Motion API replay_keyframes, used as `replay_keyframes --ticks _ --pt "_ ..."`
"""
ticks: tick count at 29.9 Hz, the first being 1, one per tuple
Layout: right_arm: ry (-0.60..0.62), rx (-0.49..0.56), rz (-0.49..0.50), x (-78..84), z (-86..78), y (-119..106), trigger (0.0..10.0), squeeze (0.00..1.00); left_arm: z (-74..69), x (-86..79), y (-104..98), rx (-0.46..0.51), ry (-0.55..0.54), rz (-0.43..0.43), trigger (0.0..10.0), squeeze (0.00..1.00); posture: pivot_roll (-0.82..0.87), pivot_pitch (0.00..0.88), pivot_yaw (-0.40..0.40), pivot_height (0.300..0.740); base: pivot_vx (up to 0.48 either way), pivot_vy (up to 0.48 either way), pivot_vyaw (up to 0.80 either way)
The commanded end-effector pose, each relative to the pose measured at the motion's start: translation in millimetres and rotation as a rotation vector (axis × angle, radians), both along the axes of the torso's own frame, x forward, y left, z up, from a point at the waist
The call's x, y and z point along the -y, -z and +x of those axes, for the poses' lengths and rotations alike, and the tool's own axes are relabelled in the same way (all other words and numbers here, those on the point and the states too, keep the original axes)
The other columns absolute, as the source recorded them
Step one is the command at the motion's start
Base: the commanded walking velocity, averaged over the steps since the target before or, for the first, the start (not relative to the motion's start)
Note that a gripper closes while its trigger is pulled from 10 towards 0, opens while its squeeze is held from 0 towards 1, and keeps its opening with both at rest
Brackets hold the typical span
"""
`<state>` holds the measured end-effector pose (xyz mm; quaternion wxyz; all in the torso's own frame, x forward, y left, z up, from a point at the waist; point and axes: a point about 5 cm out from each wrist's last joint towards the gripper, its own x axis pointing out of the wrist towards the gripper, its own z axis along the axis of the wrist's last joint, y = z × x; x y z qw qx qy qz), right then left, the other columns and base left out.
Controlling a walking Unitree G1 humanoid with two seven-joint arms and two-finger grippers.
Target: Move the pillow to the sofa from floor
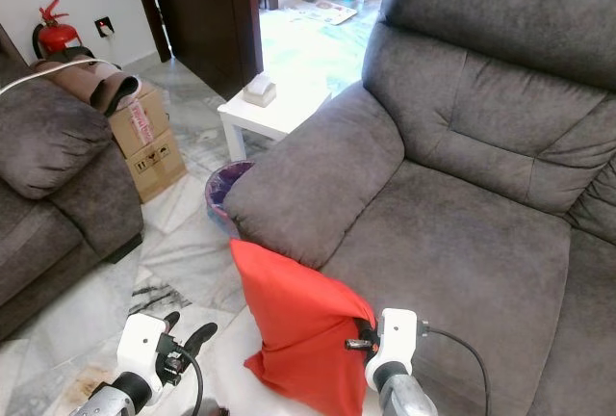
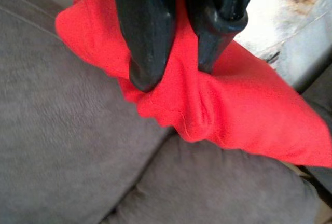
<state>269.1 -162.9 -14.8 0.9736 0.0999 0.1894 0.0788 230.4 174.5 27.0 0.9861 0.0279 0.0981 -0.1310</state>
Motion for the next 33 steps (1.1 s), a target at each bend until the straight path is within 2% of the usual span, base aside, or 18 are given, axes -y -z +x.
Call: replay_keyframes --ticks 1,7,13,17,18,19,20,21,22,25,27,29,32,33 --pt "-0.012 0.080 -0.010 1.9 8.4 -12.0 10.0 0.00 -5.3 -1.4 4.6 -0.019 0.018 0.023 10.0 0.00 0.10 0.114 -0.010 0.740 0.000 0.000 0.00" --pt "-0.030 0.081 -0.022 5.4 8.8 -12.8 10.0 0.00 -5.5 -6.2 4.3 -0.020 0.030 0.049 10.0 0.00 0.10 0.112 -0.008 0.740 0.000 0.000 0.00" --pt "-0.101 0.108 -0.049 9.2 13.1 -19.0 10.0 0.00 -5.0 -10.5 1.7 -0.016 0.053 0.079 10.0 0.00 0.10 0.107 -0.007 0.740 0.000 0.000 0.00" --pt "-0.386 0.106 -0.015 -2.1 12.7 -23.5 10.0 0.00 -10.0 -12.3 1.7 -0.060 0.165 0.107 10.0 0.00 0.11 0.098 -0.004 0.740 0.000 0.000 0.00" --pt "-0.386 0.106 -0.015 -2.1 12.7 -23.5 10.0 0.00 -10.0 -12.3 1.7 -0.060 0.165 0.107 10.0 0.00 0.11 0.098 -0.004 0.740 0.000 0.000 0.00" --pt "-0.477 0.100 -0.014 -4.6 10.5 -23.9 10.0 0.00 -11.8 -13.5 2.3 -0.077 0.198 0.114 10.0 0.00 0.11 0.097 -0.004 0.740 0.000 0.000 0.00" --pt "-0.477 0.100 -0.014 -4.6 10.5 -23.9 10.0 0.00 -11.8 -13.5 2.3 -0.077 0.198 0.114 10.0 0.00 0.11 0.097 -0.004 0.740 0.000 0.000 0.00" --pt "-0.612 0.083 -0.040 -6.9 6.5 -23.5 10.0 0.00 -14.1 -16.4 3.5 -0.104 0.245 0.129 10.0 0.00 0.11 0.095 -0.003 0.740 0.000 0.000 0.00" --pt "-0.674 0.054 -0.084 -6.1 4.3 -21.5 10.0 0.00 -14.9 -18.8 3.8 -0.117 0.265 0.138 10.0 0.00 0.11 0.094 -0.003 0.740 0.000 0.000 0.00" --pt "-0.798 0.011 -0.138 -5.1 0.0 -19.2 10.0 0.00 -14.4 -22.7 2.9 -0.144 0.310 0.143 10.0 0.00 0.11 0.086 -0.005 0.740 0.000 0.000 0.00" --pt "-0.798 0.011 -0.138 -5.1 0.0 -19.2 10.0 0.00 -14.4 -22.7 2.9 -0.144 0.310 0.143 10.0 0.00 0.11 0.086 -0.005 0.740 0.000 0.000 0.00" --pt "-0.826 0.007 -0.129 -5.5 -0.8 -19.6 10.0 0.00 -13.9 -22.6 2.4 -0.148 0.325 0.149 10.0 0.00 0.11 0.085 -0.005 0.740 0.000 0.000 0.00" --pt "-0.983 -0.018 -0.070 -13.8 -8.2 -20.0 10.0 0.00 -13.1 -20.8 2.6 -0.164 0.395 0.183 10.0 0.00 0.11 0.075 -0.005 0.740 0.000 0.000 0.00" --pt "-0.983 -0.018 -0.070 -13.8 -8.2 -20.0 10.0 0.00 -13.1 -20.8 2.6 -0.164 0.395 0.183 10.0 0.00 0.11 0.075 -0.005 0.740 0.000 0.000 0.00"
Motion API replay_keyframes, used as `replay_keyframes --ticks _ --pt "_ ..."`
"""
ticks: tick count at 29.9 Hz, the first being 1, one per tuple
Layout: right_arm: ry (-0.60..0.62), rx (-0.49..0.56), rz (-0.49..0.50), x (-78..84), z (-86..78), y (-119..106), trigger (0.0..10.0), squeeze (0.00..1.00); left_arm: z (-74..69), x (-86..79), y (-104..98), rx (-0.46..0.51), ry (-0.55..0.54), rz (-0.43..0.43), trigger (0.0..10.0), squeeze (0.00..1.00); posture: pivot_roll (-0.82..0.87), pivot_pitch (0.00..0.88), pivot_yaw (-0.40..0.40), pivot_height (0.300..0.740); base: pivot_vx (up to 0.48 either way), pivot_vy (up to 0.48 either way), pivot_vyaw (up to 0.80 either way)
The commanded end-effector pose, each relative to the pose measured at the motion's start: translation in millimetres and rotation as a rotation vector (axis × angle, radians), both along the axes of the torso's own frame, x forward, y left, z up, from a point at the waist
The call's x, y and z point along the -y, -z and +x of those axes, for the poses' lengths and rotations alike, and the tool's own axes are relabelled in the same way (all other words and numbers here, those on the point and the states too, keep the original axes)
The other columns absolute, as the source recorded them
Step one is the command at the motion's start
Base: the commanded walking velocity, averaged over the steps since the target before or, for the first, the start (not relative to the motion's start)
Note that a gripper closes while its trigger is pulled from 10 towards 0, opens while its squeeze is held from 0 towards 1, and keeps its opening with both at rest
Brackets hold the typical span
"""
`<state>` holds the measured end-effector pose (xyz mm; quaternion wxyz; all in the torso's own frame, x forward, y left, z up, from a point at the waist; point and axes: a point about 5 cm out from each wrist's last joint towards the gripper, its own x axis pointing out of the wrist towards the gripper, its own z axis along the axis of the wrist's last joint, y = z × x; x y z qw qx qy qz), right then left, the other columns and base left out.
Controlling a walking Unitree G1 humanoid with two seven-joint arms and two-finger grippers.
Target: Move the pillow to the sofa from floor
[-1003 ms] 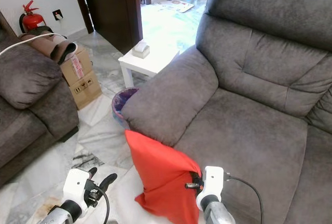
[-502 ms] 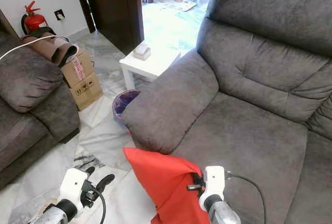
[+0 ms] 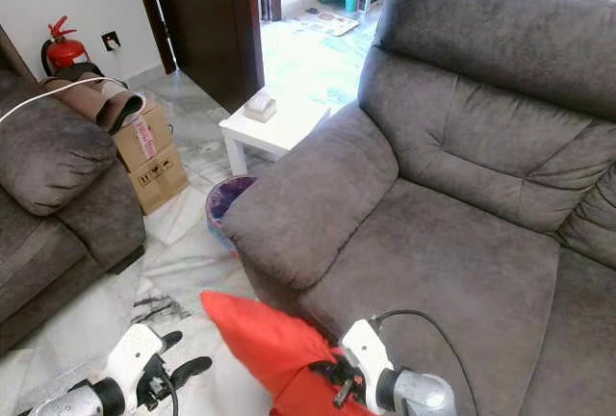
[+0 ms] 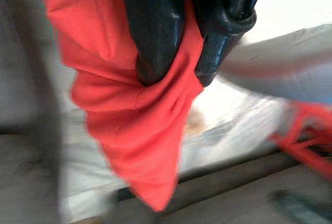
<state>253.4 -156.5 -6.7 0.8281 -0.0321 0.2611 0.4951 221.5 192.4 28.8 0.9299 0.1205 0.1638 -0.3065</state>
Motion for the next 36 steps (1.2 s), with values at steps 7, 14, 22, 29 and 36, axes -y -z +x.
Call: replay_keyframes --ticks 7,14,22,29,36 --pt "-0.205 0.007 0.087 -15.1 -1.7 -13.3 10.0 0.00 -12.8 -3.4 10.2 -0.081 0.091 0.051 10.0 0.00 0.11 0.066 -0.004 0.740 0.000 0.000 0.00" --pt "-0.344 -0.040 0.080 -14.4 -7.9 -16.1 10.0 0.00 -28.9 -8.3 22.9 -0.124 0.361 0.278 10.0 1.00 0.10 0.050 -0.004 0.740 0.000 0.000 0.00" --pt "-0.432 -0.057 0.092 -14.7 -9.8 -24.6 10.0 0.00 -35.5 -18.4 23.2 -0.108 0.498 0.377 10.0 1.00 0.10 0.059 -0.009 0.740 0.000 0.000 0.00" --pt "-0.477 -0.051 0.105 -15.5 -11.9 -33.4 10.0 0.00 -34.1 -32.0 27.0 -0.098 0.531 0.483 10.0 0.00 0.09 0.075 -0.014 0.740 0.000 0.000 0.00" --pt "-0.532 -0.069 0.117 -15.8 -21.5 -38.4 10.0 0.00 -31.7 -30.7 29.3 -0.089 0.556 0.491 10.0 0.00 0.09 0.093 -0.024 0.740 0.000 0.000 0.00"
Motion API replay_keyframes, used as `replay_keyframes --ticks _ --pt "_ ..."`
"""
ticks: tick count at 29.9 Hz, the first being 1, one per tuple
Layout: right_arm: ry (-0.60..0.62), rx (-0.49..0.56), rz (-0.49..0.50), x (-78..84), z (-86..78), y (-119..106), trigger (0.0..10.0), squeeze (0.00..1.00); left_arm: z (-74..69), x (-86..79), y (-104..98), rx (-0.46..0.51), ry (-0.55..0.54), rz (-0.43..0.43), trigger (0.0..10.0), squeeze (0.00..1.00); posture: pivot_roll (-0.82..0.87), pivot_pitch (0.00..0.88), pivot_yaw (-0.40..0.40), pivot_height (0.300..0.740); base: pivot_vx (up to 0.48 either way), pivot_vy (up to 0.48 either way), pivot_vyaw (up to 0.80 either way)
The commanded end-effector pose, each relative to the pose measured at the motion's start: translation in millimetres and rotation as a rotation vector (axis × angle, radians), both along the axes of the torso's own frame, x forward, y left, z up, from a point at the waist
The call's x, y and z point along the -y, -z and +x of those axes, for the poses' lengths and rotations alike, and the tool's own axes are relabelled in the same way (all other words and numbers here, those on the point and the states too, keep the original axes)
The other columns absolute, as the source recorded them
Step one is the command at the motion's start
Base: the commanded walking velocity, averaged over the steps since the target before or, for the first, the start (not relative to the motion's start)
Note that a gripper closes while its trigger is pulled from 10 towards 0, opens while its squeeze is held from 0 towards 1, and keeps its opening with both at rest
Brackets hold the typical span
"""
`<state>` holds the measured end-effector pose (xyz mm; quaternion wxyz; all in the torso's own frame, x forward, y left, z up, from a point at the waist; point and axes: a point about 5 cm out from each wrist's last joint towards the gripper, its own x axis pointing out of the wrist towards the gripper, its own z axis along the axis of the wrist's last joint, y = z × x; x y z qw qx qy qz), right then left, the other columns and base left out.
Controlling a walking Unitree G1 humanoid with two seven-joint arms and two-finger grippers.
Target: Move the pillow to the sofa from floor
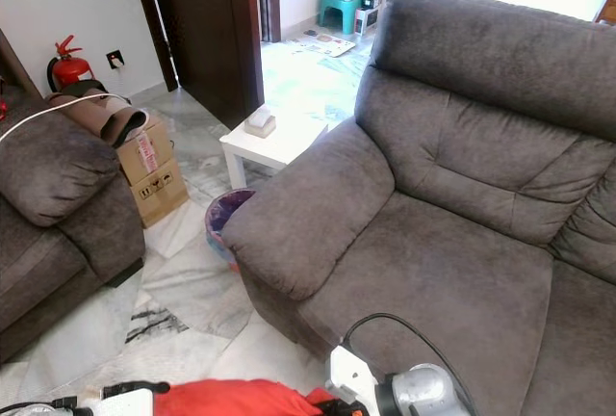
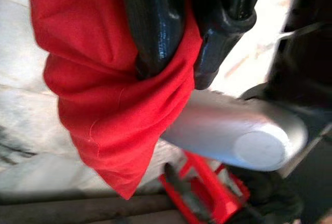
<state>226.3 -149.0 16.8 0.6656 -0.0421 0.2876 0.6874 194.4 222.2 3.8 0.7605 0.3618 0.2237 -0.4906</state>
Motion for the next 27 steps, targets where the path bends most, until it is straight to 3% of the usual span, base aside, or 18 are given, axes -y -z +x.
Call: replay_keyframes --ticks 1,9,16,22,27 --pt "-0.045 0.044 0.086 -8.5 5.3 -16.2 10.0 0.00 -6.2 -0.2 6.4 -0.037 0.052 0.033 10.0 0.00 0.09 0.095 -0.027 0.740 0.000 0.000 0.00" --pt "-0.081 0.064 0.099 -11.4 5.7 -30.8 10.0 0.00 -11.0 2.1 18.6 -0.093 0.083 0.048 10.0 0.00 0.08 0.098 -0.026 0.740 0.000 0.000 0.00" --pt "-0.109 0.089 0.138 -17.3 3.5 -45.9 10.0 0.00 -9.8 -3.0 19.5 -0.067 0.090 0.085 10.0 0.00 0.08 0.099 -0.028 0.740 0.000 0.000 0.00" --pt "-0.109 0.097 0.130 -18.4 1.7 -48.9 10.0 0.00 4.9 -3.3 9.9 0.024 0.004 0.027 10.0 0.00 0.09 0.103 -0.033 0.740 0.000 0.000 0.00" --pt "-0.133 0.100 0.177 -25.3 1.0 -62.0 10.0 0.00 1.5 -5.6 13.9 0.019 -0.010 0.040 10.0 0.00 0.07 0.105 -0.036 0.740 0.000 0.000 0.00"
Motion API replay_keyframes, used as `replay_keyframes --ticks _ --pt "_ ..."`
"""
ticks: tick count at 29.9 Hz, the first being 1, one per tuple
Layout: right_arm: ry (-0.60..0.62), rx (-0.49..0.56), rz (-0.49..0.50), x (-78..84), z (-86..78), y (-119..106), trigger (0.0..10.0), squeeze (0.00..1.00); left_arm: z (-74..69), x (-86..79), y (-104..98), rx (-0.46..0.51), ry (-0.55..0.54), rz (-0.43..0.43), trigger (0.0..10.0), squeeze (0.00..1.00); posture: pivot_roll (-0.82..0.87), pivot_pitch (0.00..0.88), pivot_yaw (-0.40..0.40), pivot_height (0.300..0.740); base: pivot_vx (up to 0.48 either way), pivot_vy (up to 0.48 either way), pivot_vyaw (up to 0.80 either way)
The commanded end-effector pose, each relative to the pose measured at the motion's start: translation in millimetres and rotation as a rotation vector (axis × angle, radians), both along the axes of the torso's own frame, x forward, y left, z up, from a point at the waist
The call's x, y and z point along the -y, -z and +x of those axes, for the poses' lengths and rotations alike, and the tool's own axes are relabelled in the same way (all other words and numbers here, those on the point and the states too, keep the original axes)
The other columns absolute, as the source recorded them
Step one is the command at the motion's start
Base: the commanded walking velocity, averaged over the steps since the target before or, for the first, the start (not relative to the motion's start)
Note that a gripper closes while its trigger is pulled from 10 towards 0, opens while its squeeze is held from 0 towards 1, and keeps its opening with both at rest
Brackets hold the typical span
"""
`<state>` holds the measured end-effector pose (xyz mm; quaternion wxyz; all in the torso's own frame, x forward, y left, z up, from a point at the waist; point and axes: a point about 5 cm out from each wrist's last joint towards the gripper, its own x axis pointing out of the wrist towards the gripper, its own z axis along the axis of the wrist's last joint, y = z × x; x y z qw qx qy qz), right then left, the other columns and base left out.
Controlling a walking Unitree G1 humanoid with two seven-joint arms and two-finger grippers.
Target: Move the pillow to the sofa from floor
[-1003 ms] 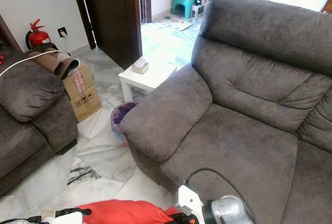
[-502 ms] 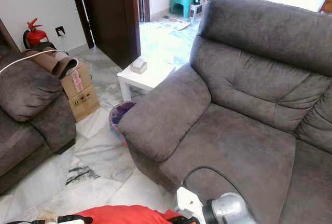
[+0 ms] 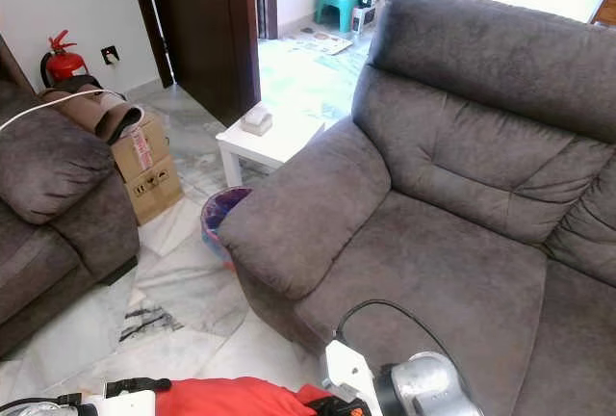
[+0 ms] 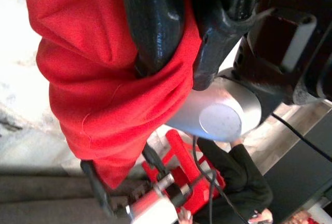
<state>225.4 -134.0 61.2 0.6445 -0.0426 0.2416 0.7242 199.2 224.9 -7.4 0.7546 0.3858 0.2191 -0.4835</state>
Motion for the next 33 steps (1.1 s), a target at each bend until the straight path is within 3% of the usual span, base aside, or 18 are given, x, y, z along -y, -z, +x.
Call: replay_keyframes --ticks 1,5,9,18,19,20,33 --pt "-0.056 0.061 0.081 -9.2 1.5 -18.6 10.0 0.00 -3.5 -2.2 1.7 0.001 -0.022 -0.007 10.0 0.00 0.08 0.108 -0.039 0.740 0.000 0.000 0.00" --pt "-0.060 0.061 0.086 -8.9 1.3 -21.8 10.0 0.00 -3.4 -3.0 2.6 0.000 -0.052 -0.022 10.0 0.00 0.08 0.109 -0.040 0.740 0.000 0.000 0.00" --pt "-0.059 0.075 0.094 -7.3 2.9 -30.0 10.0 0.00 -12.3 -6.4 13.8 -0.036 -0.053 0.024 10.0 0.00 0.07 0.108 -0.042 0.740 0.000 0.000 0.00" --pt "-0.038 0.088 0.085 -2.0 5.0 -34.6 10.0 0.00 -9.8 -10.2 15.4 -0.009 -0.104 0.036 10.0 0.00 0.07 0.108 -0.046 0.740 0.000 0.000 0.00" --pt "-0.035 0.091 0.081 -1.5 5.5 -34.4 10.0 0.00 -9.4 -10.1 15.1 -0.006 -0.100 0.039 5.5 0.00 0.08 0.109 -0.049 0.740 0.000 0.000 0.00" --pt "-0.032 0.093 0.079 -0.9 5.9 -34.3 10.0 0.00 -9.3 -10.3 15.0 -0.004 -0.097 0.041 0.0 0.00 0.08 0.109 -0.049 0.740 0.000 0.000 0.00" --pt "0.027 0.102 0.057 10.7 12.2 -34.8 10.0 0.00 -14.3 -14.0 16.3 -0.062 0.007 0.099 0.0 0.00 0.08 0.109 -0.045 0.740 0.000 0.000 0.00"
